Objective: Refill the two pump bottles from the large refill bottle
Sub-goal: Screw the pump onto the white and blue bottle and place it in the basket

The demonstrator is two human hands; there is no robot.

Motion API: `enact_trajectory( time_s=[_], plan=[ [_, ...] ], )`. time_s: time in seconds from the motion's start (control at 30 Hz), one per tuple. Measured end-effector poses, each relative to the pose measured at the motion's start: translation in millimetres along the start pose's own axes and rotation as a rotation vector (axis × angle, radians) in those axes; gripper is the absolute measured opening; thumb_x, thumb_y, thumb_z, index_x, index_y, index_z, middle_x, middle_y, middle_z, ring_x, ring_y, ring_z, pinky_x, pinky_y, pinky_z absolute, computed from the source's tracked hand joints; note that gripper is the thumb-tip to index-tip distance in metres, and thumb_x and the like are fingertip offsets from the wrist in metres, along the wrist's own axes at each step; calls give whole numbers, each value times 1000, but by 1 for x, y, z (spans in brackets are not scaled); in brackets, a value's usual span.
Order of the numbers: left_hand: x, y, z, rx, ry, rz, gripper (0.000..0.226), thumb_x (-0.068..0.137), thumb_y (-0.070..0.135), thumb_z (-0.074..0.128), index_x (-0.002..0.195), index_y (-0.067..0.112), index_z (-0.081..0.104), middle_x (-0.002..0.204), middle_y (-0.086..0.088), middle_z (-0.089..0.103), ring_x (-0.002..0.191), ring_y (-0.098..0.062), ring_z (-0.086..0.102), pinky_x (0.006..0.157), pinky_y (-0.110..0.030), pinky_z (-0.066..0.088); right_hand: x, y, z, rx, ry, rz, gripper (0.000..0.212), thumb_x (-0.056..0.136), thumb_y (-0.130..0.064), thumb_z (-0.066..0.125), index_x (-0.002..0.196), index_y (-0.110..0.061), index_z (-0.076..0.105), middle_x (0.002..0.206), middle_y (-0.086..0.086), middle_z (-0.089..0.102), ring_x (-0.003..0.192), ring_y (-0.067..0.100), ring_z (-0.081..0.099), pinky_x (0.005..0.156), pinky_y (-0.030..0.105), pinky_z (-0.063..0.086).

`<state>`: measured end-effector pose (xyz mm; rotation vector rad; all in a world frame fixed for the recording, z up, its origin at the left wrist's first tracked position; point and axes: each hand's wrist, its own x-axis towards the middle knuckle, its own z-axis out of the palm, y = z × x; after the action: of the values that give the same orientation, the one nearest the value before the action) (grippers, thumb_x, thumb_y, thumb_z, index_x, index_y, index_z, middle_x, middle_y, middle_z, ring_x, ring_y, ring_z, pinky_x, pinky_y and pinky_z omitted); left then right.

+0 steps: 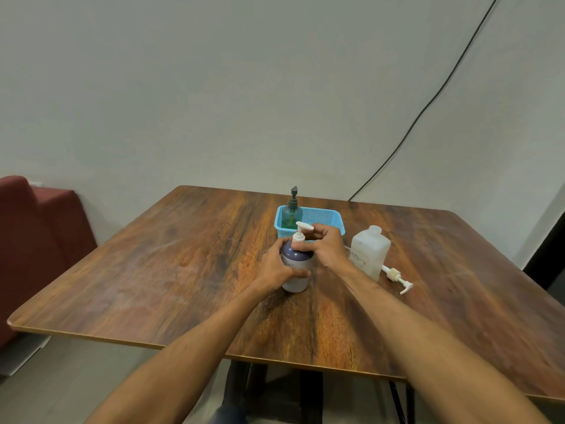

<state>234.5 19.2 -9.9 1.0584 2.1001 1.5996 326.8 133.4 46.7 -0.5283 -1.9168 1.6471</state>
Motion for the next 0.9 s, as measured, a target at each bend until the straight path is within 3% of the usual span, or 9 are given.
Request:
enact_trajectory(
  time_s=[0.1,0.23,0.33,0.5,0.6,0.7,0.8,0.9],
  plan=[
    [1,-1,-1,5,-8,17,91,57,26,95,134,26,46,125,8,59,111,-11,60,96,-40,55,-1,-3,2,-111,-18,-25,43,65,-10,93,97,-12,64,102,3,75,98,18,72,87,36,60],
    [2,3,-4,15,-36,8,88,59,23,95,132,28,46,125,9,57,109,-8,58,91,-26,54,3,-11,-13,-47,-199,34,49,81,-3,81,126,-11,64,118,2,74,112,16,69,93,31,58],
    [1,6,-5,11,-42,10,88,58,23,96,129,32,45,120,17,57,106,-2,58,80,-17,51,3,-15,-16,-116,-191,13,36,85,-6,78,119,-10,71,113,0,74,107,16,69,91,27,58],
    [-4,1,2,35,40,20,82,60,31,94,127,36,47,113,22,56,103,-2,59,84,-20,52,-2,-4,-3,-126,74,-55,27,69,-14,92,88,-23,76,96,-5,76,94,15,72,81,32,62],
    [-5,4,1,25,26,19,82,61,28,94,127,35,46,112,23,54,102,-1,58,81,-18,50,-1,-7,-5,-174,54,-74,34,71,-15,91,100,-19,75,101,-5,75,97,13,71,80,26,60],
    [1,7,-9,-16,-78,-1,86,59,26,95,130,31,47,119,15,58,109,-8,60,87,-24,55,1,-17,-11,-105,-116,-48,42,79,-6,84,119,-10,70,113,1,74,107,16,70,82,21,59],
    [4,11,-16,-83,-195,-29,87,62,25,94,135,31,47,124,12,59,113,-11,60,86,-24,56,3,-13,-11,-157,-195,-46,32,85,-7,78,116,-10,74,112,2,75,108,19,70,87,26,59],
    [3,6,-14,-80,-130,-9,85,62,28,94,135,29,51,124,10,62,113,-12,62,92,-32,57,1,-5,-4,-191,-88,-84,31,82,-10,82,111,-16,76,110,-2,75,107,17,69,92,35,59]
  ],
)
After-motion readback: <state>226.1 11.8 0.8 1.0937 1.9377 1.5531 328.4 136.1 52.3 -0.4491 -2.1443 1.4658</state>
